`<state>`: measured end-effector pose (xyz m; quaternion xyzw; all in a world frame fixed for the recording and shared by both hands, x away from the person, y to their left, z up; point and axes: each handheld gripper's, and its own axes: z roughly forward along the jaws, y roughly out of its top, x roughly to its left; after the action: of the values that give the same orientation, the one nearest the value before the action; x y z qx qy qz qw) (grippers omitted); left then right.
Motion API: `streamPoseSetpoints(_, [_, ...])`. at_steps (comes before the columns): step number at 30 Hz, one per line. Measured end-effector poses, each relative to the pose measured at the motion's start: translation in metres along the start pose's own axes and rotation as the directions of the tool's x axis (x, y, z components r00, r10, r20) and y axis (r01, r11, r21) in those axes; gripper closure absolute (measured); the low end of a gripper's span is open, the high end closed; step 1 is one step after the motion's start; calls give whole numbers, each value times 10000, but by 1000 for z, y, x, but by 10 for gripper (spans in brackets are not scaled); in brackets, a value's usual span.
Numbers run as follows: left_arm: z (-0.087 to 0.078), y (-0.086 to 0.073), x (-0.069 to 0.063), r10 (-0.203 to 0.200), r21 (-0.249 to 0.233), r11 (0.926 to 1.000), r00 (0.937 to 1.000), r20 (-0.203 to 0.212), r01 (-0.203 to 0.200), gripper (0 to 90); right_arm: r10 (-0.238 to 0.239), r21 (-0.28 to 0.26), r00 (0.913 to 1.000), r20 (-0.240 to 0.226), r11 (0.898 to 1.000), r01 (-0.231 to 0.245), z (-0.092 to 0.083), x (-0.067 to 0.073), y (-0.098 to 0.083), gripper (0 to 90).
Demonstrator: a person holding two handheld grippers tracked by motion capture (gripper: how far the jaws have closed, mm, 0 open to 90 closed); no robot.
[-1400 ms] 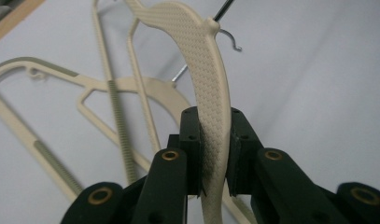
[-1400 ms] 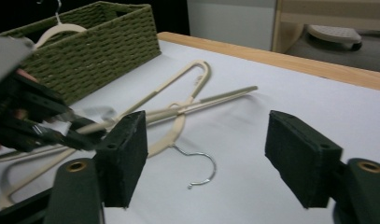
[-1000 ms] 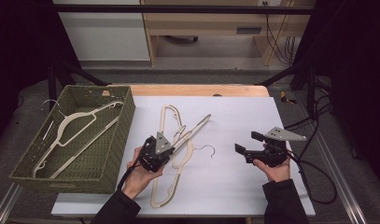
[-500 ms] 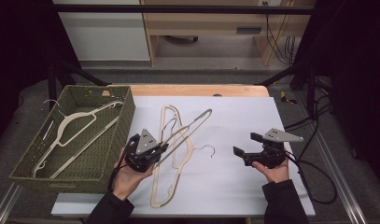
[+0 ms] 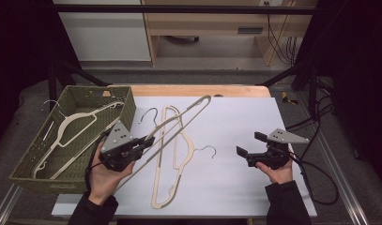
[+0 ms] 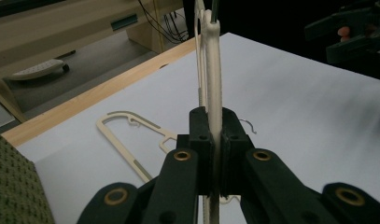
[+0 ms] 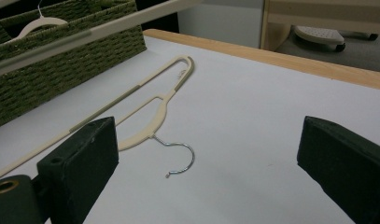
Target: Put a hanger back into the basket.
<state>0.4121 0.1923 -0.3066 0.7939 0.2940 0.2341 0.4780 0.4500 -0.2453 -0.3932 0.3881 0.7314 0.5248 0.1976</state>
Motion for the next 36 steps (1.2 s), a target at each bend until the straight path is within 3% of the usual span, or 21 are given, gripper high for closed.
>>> streamPoseSetpoints(5, [-23, 10, 22, 95, -7, 10000, 9999, -49, -95, 862, -5, -79, 10000, 68, 10000, 6, -1, 0, 1, 57])
streamPoseSetpoints(8, [-36, 15, 41, -47, -80, 10000, 10000, 45, 48, 862, -2, -54, 10000, 64, 10000, 2, -1, 0, 1, 54])
streamPoseSetpoints(17, [-70, 18, 100, -348, 153, 9993, 9986, -388, 354, 861, -60, -3, 9999, 133, 10000, 60, 1, 0, 0, 47])
streamPoseSetpoints(23, [-79, 10, 135, -634, 452, 9968, 9961, -606, 662, 861, -153, 65, 9998, 121, 9999, 153, 1, 0, 0, 44])
streamPoseSetpoints(26, [-81, 6, 144, -612, 592, 9961, 9955, -728, 655, 861, -140, 39, 9998, 111, 9999, 139, 1, 0, 0, 44])
streamPoseSetpoints(31, [-83, -8, 169, -633, 877, 9935, 9933, -968, 719, 861, -146, 72, 9998, 118, 9999, 145, 1, 0, 0, 43])
streamPoseSetpoints(36, [-85, -21, 188, -931, 1030, 9890, 9881, -1227, 1060, 862, -153, 45, 9998, 134, 9999, 153, 1, 0, 0, 44])
